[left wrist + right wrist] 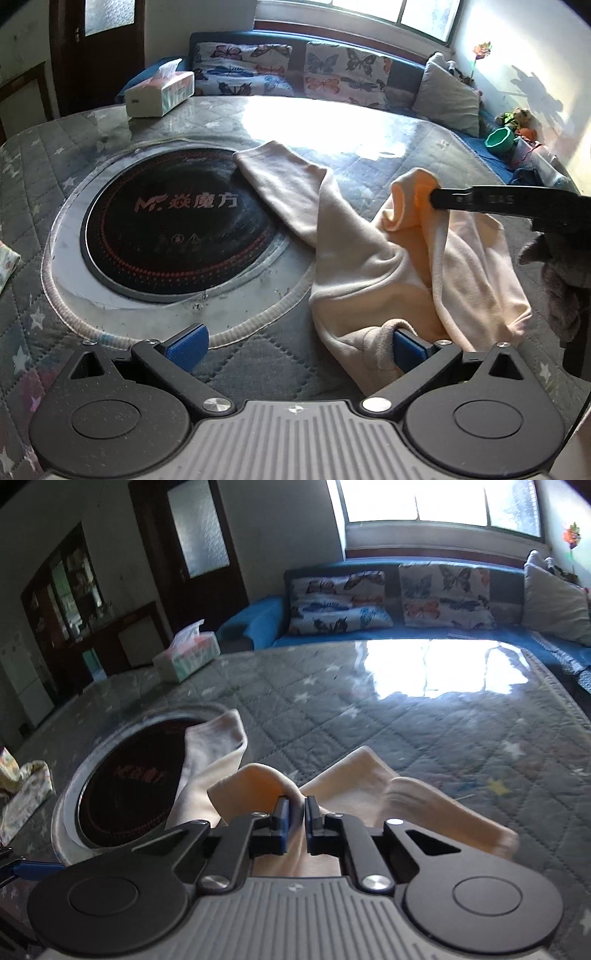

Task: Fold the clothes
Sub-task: 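Close the right gripper on the sweatshirt hem while the left gripper hovers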

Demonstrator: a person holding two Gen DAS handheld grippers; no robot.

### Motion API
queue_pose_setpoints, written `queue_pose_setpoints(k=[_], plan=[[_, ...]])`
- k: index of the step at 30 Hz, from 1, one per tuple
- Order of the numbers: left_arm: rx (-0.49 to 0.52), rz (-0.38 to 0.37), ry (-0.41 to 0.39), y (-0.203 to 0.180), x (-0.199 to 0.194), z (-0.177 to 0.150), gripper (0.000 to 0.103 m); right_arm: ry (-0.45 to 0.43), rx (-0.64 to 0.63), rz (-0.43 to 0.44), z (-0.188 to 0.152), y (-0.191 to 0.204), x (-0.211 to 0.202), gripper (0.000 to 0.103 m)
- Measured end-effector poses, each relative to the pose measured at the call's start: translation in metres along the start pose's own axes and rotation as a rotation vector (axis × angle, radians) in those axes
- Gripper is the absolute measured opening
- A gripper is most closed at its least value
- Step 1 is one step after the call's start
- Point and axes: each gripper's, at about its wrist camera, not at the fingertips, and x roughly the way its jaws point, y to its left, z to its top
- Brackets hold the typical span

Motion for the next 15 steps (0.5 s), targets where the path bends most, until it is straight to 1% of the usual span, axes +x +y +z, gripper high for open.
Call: queue_pose_setpoints(k=[6, 9, 12, 14, 15], plan=[[0.007, -0.001, -0.016, -0.006, -0.001, 0.002, 0.103, -0.098, 0.035, -0.042, -0.005, -0.019, -0.049, 0.003], [0.001, 0.001, -0.021, -0.009, 0.001, 0.006, 0.103, -0.100, 0.041, -0.049, -0.009, -0.029, -0.068, 0.003], [-0.008, 0.000, -0.018, -0.011, 0.003, 0.010, 0.103, -0.089, 0.026, -0.052, -0.013, -0.029, -0.070, 0.009], [-0.012, -0.002, -0.030, -0.009, 0.001, 0.012, 0.103, -0.073, 0.030, -0.031, -0.013, -0.025, -0.063, 0.016], [-0.014, -0.003, -0.035, -0.008, -0.001, 0.012, 0.103, -0.065, 0.027, -0.018, -0.013, -0.022, -0.058, 0.023]])
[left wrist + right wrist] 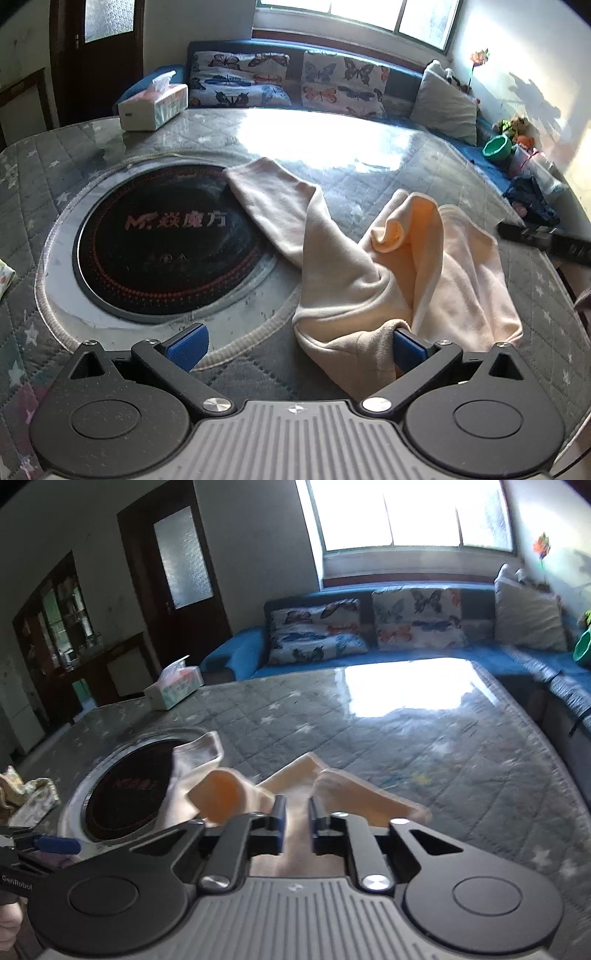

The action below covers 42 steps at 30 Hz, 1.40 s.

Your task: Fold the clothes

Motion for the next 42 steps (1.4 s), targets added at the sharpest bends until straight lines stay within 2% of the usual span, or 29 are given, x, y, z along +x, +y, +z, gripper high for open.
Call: queue_pose_setpoints(k=[1, 3, 8, 11, 13, 14, 20, 30, 36, 42], plan=[[0.005, 0.000, -0.003, 0.001, -0.002, 0.000, 0.103, 0.008, -0.002, 0.013, 0.000, 0.003, 0.005, 0.032], [0.020, 0.006, -0.007, 0.003, -0.005, -0.002, 0.103, 0.018, -0.018, 0.032, 0.000, 0.015, 0.017, 0.040], [0.025, 0.004, -0.009, 0.010, -0.011, -0.006, 0.103, 0.059, -0.026, 0.032, 0.003, 0.032, 0.057, 0.040], [0.031, 0.002, -0.014, 0.014, -0.014, -0.008, 0.103, 0.089, -0.017, 0.023, 0.002, 0.032, 0.075, 0.032], [0.030, 0.003, -0.014, 0.016, -0.016, -0.009, 0.103, 0.106, -0.016, 0.008, -0.002, 0.031, 0.082, 0.009], [0.030, 0.004, -0.014, 0.017, -0.016, -0.010, 0.103, 0.100, -0.016, -0.002, -0.003, 0.029, 0.080, 0.007], [0.032, 0.014, -0.013, 0.020, -0.019, -0.014, 0.103, 0.005, -0.036, -0.071, -0.007, 0.013, 0.040, 0.004], [0.062, -0.015, -0.033, -0.002, -0.014, -0.010, 0.103, -0.148, -0.001, -0.208, -0.020, -0.010, -0.066, 0.004], [0.112, -0.066, -0.050, -0.024, -0.006, -0.003, 0.103, -0.151, 0.054, -0.327, -0.053, -0.027, -0.114, 0.004], [0.180, -0.110, -0.074, -0.044, 0.005, 0.004, 0.103, -0.092, 0.175, -0.452, -0.094, -0.054, -0.140, 0.004]])
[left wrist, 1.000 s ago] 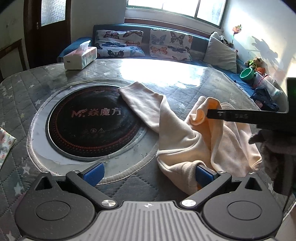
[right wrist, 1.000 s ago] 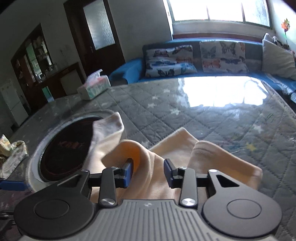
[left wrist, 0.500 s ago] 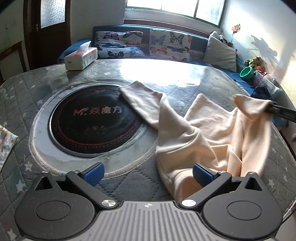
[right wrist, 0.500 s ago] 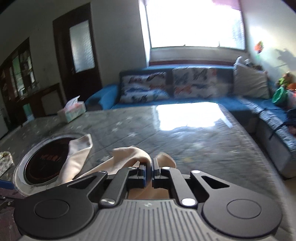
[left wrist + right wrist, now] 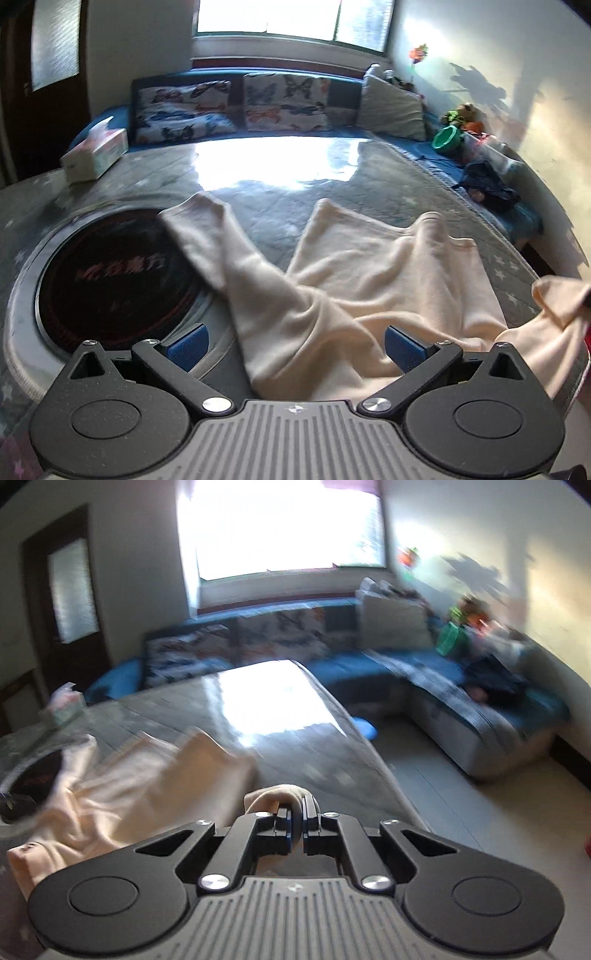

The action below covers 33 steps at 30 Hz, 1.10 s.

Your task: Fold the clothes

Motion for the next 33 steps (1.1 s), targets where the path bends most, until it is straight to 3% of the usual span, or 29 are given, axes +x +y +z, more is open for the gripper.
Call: queue_pose_setpoints(k=[5, 10, 12, 15, 21, 27, 33], plan=[[0.082, -0.009, -0.028, -0.010, 0.019, 0.010, 0.103, 0.098, 0.053, -0.084, -0.020, -0.026, 0.005, 0.010], [0.054, -0.086, -0.084, -0.007, 0.034, 0.029, 0.102, 0.095, 0.061, -0.100, -0.023, -0.035, -0.005, 0.026], [0.037, -0.111, -0.084, -0.006, 0.043, 0.035, 0.098, 0.088, 0.069, -0.107, -0.021, -0.037, -0.008, 0.026], [0.064, -0.087, -0.063, -0.006, 0.059, 0.038, 0.093, 0.064, 0.070, -0.101, -0.014, -0.037, -0.009, 0.027], [0.075, -0.029, -0.010, 0.010, 0.068, 0.023, 0.085, 0.026, 0.003, -0.029, 0.003, -0.009, 0.000, 0.034], [0.060, 0.023, 0.001, 0.028, 0.050, 0.003, 0.085, 0.043, -0.079, 0.086, 0.009, 0.031, 0.020, 0.039], [0.008, 0.010, -0.027, 0.040, 0.039, 0.015, 0.086, 0.093, -0.114, 0.166, 0.003, 0.058, 0.044, 0.040]])
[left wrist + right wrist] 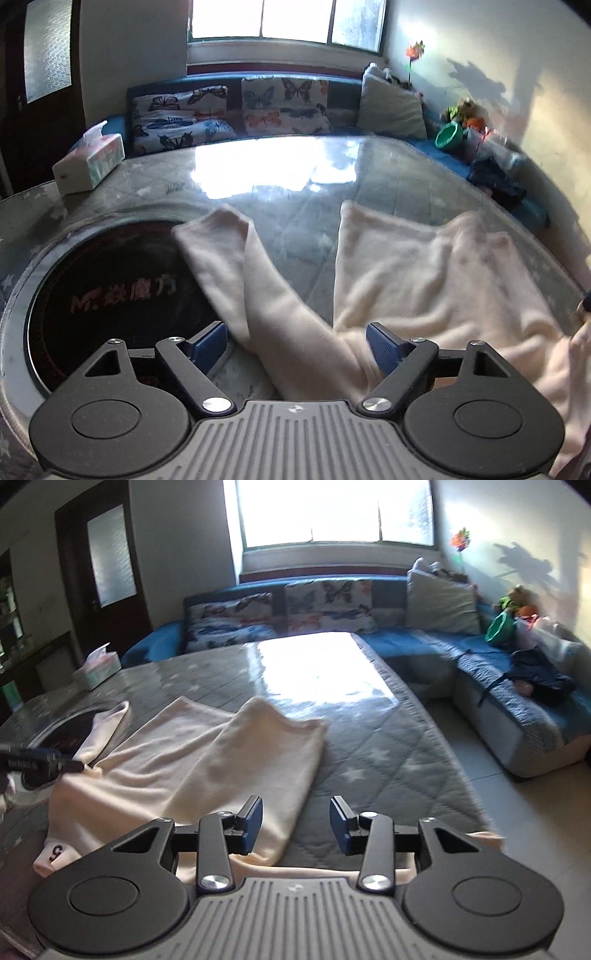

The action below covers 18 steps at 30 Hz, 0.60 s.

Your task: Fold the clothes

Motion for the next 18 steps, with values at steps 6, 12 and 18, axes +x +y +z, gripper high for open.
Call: queue_pose_setpoints(k=[6, 12, 18], plan=[[-0.012, 0.056, -0.019, 0.003, 0.030, 0.039, 0.087, 0.018, 0.005, 0.030, 0.001, 0.003, 0.011, 0.041], [0.006, 0.119, 0.027, 0.010, 0.077, 0.065, 0.085, 0.036, 0.029, 0.028, 0.001, -0.006, 0.017, 0.041], [-0.022, 0.144, 0.080, 0.026, 0.099, 0.064, 0.038, 0.044, 0.043, 0.020, 0.001, -0.011, 0.021, 0.041]])
